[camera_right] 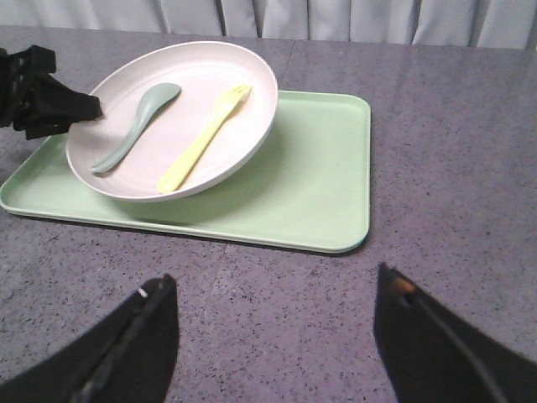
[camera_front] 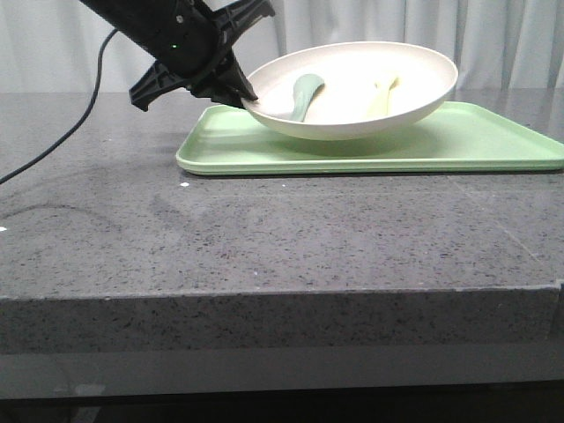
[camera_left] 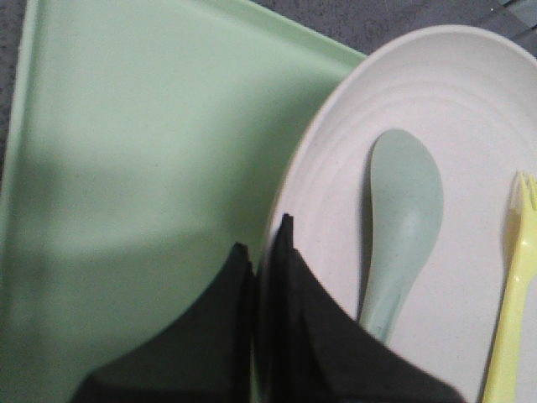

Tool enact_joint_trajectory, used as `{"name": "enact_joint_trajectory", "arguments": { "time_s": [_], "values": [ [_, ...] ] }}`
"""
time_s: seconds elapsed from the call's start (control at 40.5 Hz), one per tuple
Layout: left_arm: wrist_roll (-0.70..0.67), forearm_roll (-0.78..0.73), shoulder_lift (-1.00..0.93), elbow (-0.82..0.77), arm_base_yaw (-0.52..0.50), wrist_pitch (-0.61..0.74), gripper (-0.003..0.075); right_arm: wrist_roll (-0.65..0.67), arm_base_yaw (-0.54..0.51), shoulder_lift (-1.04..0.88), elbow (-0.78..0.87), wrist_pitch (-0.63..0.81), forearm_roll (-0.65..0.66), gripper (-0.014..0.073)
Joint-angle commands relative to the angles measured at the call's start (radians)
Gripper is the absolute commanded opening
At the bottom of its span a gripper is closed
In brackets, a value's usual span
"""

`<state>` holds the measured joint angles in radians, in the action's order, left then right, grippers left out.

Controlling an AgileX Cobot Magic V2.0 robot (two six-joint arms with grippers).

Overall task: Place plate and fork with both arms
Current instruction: 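Carry the plate over the green tray and lower it onto it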

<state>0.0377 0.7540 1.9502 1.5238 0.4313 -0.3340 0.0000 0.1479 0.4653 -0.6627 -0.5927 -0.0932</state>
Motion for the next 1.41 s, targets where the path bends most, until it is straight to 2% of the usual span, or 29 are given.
{"name": "enact_joint_trajectory", "arguments": {
  "time_s": [0.0, 0.84, 0.988, 1.186, 1.383],
  "values": [
    [-0.02, 0.034, -0.045, 0.046, 0.019, 0.076, -0.0018, -0.009, 0.009, 0.012, -0.035, 0.071, -0.002, 0.0522],
    [-0.02, 0.034, 0.0, 0.046, 0.033, 0.064, -0.0011, -0.009, 0.019, 0.012, -0.035, 0.071, -0.002, 0.0522],
    [-0.02, 0.034, 0.0, 0.046, 0.033, 0.062, 0.0054, -0.009, 0.019, 0.012, -0.035, 0.071, -0.002, 0.0522],
    [-0.02, 0.034, 0.0, 0.046, 0.033, 0.06, 0.0186, -0.009, 0.019, 0.012, -0.035, 0.071, -0.002, 0.0522],
    [-0.02, 0.034, -0.003, 0.046, 0.033, 0.053, 0.0224, -0.009, 0.019, 0.012, -0.035, 0.071, -0.002, 0.0522]
  ]
}}
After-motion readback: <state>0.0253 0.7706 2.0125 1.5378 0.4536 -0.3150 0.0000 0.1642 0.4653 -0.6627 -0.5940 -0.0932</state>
